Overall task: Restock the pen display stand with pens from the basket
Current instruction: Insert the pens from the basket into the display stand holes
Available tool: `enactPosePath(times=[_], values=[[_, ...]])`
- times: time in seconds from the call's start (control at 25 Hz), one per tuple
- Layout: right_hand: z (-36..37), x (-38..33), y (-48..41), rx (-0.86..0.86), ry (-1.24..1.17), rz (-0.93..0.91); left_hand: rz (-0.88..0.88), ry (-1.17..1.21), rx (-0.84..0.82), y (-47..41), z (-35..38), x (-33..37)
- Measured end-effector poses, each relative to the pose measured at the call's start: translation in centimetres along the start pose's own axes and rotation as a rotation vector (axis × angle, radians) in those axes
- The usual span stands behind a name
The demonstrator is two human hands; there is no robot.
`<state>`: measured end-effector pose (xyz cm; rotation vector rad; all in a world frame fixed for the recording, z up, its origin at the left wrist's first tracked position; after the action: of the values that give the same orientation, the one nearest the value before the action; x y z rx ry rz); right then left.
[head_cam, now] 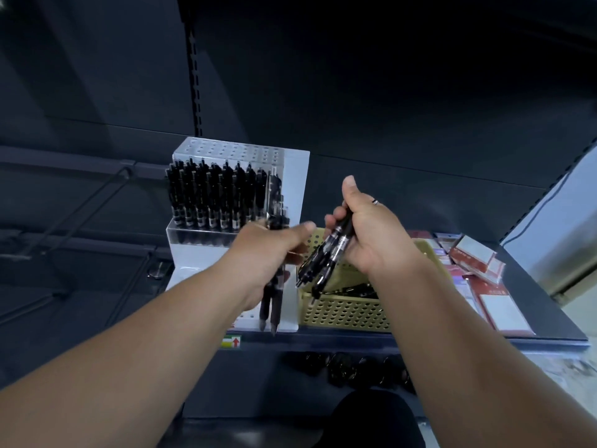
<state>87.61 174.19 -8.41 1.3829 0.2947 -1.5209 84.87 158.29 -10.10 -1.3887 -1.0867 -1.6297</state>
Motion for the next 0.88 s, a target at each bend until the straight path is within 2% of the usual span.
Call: enactPosePath(times=[0.24,0.44,0.56,0.72,0.88], values=[[1.8,3.0,0.3,0.207,0.234,0.018,0.079,-0.2,-0.112,2.2,-1.5,-0.2],[4.7,4.7,1.1,0.189,0.292,0.108,0.129,-0.268,-0.122,2.4,-2.9,0.0],[5.7,5.6,1.9,0.08,0.162,0.107,0.129,-0.239,-0.11,2.5,-3.8,-0.4],[4.2,4.8,1.9,0.127,-0.02,0.068,0.042,-0.062,-0.048,2.3,-6.2,-2.2],[3.4,5.8,2.2,0.11,-0.375,0.125,-0.041,0.078,0.042,2.4,-7.9,-4.3]])
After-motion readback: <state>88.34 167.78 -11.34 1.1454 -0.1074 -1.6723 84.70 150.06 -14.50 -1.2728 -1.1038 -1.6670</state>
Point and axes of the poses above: each hand's wrist, its own y-axis away from the middle knuckle, its own z-axis out of the palm, x = y × z, the point moved 10 cm from there along -y, towards the middle knuckle, and after that the axes turned 10 degrees about z, right-handed, at the moved point
